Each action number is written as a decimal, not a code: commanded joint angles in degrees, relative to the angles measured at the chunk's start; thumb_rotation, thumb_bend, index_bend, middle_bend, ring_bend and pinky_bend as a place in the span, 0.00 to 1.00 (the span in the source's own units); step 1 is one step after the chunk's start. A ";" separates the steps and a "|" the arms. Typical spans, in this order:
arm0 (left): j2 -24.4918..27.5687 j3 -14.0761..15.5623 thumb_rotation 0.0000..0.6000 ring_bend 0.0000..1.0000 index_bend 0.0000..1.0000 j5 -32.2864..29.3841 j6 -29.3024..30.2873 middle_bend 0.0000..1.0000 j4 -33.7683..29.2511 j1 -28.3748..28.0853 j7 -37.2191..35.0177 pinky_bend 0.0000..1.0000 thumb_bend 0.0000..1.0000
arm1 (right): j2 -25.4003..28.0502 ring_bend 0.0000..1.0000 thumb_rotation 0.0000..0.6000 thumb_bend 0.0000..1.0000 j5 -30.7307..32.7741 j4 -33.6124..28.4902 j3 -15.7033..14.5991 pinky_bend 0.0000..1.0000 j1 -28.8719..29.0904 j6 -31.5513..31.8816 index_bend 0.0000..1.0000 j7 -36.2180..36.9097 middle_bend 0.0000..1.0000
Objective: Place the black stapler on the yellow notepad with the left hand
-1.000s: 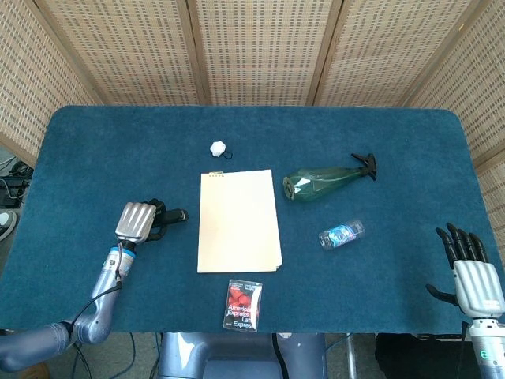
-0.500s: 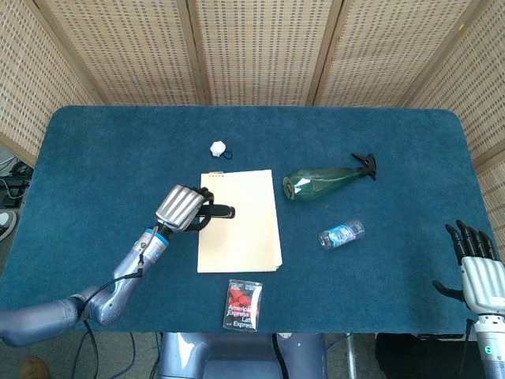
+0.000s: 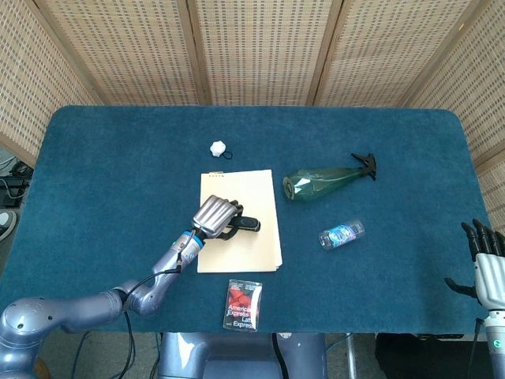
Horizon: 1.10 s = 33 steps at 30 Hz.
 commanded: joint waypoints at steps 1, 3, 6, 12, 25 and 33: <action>-0.73 0.63 1.00 0.51 0.62 -0.36 -0.07 0.42 1.07 -0.11 -0.18 0.57 0.45 | -0.01 0.00 1.00 0.00 -0.06 0.04 0.01 0.00 -0.03 0.11 0.00 0.04 0.00; -1.09 0.80 1.00 0.49 0.56 -0.51 0.05 0.38 1.62 -0.01 -0.51 0.56 0.34 | -0.02 0.00 1.00 0.00 -0.15 0.06 -0.05 0.00 -0.05 0.11 0.00 0.08 0.00; -1.33 1.22 1.00 0.31 0.24 -0.30 0.11 0.16 2.21 0.08 -1.07 0.41 0.04 | -0.02 0.00 1.00 0.00 -0.16 0.07 -0.05 0.00 -0.01 0.03 0.00 0.12 0.00; 1.04 1.22 1.00 0.03 0.00 1.21 0.24 0.00 -0.74 0.51 -4.47 0.08 0.00 | 0.21 0.00 1.00 0.00 -0.48 -0.27 -0.04 0.00 -0.11 0.36 0.00 0.39 0.00; 17.95 2.25 1.00 0.00 0.00 3.45 18.36 0.00 -21.19 11.98 -2.40 0.00 0.00 | 1.03 0.00 1.00 0.00 -2.41 -1.43 -0.55 0.00 -0.69 1.69 0.00 1.79 0.00; 29.82 7.80 1.00 0.00 0.00 1.10 34.28 0.00 -33.89 26.53 -0.16 0.00 0.00 | 1.23 0.00 1.00 0.00 -4.31 -2.30 -1.34 0.00 -0.98 2.56 0.00 1.58 0.00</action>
